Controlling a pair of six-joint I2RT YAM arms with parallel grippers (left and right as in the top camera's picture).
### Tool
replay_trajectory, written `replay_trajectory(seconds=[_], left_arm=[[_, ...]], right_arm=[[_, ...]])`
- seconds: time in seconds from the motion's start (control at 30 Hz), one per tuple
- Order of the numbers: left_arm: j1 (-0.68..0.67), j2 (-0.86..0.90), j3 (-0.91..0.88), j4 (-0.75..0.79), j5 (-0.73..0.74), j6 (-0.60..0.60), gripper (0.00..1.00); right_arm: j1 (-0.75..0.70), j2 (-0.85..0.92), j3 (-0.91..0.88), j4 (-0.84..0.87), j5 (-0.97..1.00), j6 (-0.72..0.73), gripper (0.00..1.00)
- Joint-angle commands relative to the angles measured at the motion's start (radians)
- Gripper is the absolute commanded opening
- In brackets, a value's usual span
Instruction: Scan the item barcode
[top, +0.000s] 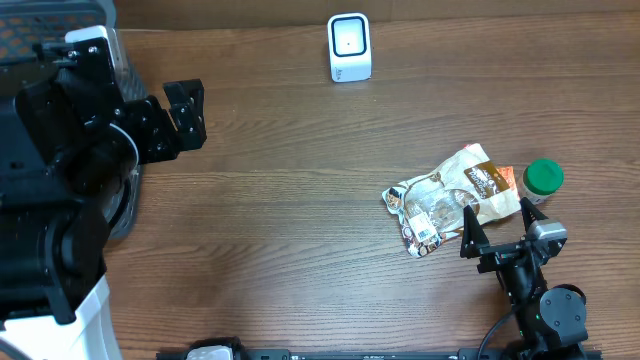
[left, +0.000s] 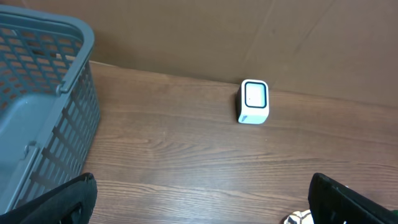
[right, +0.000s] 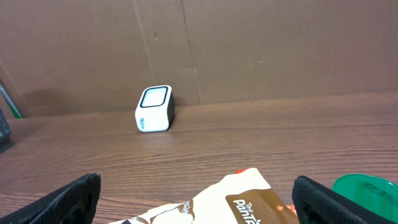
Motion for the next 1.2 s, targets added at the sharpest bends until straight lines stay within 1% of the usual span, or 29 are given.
replay_trajectory(seconds=[0.0,0.17,0.3,0.5,0.83,1.03,1.17], left_arm=[[-0.001,0.019,-0.002,0.001,-0.006,-0.009,1.00],[-0.001,0.004,-0.059,0.001,-0.006,-0.009,1.00],[-0.001,-0.043,-0.155,0.002,-0.006,-0.009,1.00],[-0.001,-0.173,-0.401,0.002,-0.006,-0.009,1.00],[-0.001,-0.441,-0.834,0.001,-0.006,-0.009,1.00],[-0.001,-0.584,-1.028,0.001,-0.006,-0.009,1.00],[-0.001,-0.655,-1.122,0.027,0.009,-0.042,1.00]], right_arm=[[-0.006,-0.010,-0.011,0.004,-0.005,0.003,1.00],[-0.006,-0.010,-0.011,0.004,-0.005,0.004,1.00],[-0.006,-0.010,-0.011,0.004,-0.005,0.003,1.00],[-0.006,-0.010,-0.011,0.004,-0.005,0.003,1.00],[-0.006,-0.010,-0.011,0.004,-0.005,0.003,1.00],[-0.006,-0.010,-0.011,0.004,-0.005,0.003,1.00],[-0.006,-0.010,-0.011,0.004,-0.005,0.003,1.00]])
